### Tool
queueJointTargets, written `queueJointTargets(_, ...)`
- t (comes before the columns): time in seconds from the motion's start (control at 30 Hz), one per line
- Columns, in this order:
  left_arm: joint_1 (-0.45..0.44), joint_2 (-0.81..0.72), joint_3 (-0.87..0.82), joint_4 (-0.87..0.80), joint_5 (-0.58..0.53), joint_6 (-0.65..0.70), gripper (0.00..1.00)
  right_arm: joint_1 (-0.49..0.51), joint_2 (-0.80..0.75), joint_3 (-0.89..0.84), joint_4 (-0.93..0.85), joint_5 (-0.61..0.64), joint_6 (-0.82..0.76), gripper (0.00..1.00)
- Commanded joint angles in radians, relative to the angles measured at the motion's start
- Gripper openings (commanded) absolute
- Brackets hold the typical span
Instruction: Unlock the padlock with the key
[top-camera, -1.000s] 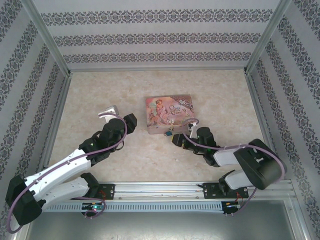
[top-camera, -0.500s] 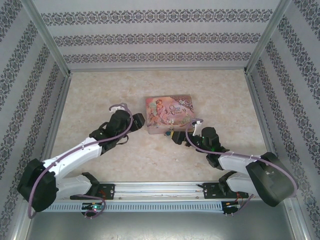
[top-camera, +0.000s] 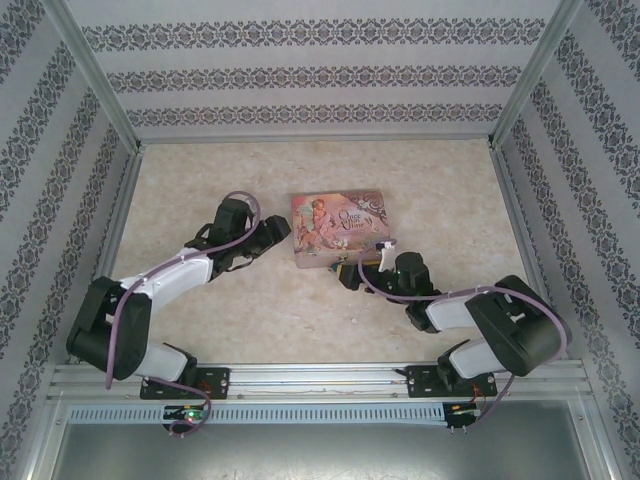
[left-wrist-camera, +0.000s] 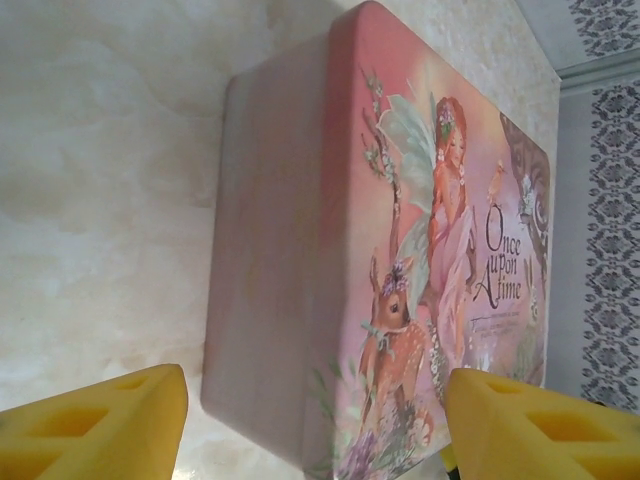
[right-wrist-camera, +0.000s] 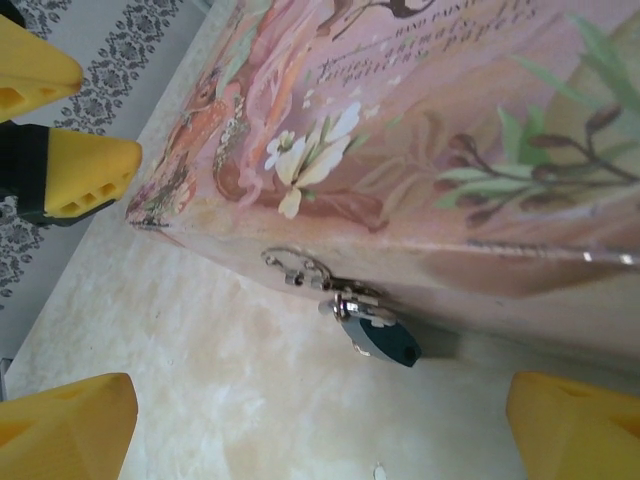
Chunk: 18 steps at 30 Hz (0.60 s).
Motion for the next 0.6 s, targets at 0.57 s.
queueJointTargets(0.57,0.011,0.202,0.078,0.054,0.144,-0.055,0.62,0.024,0.257,0.061,0.315,-0.021,0.056,0.84)
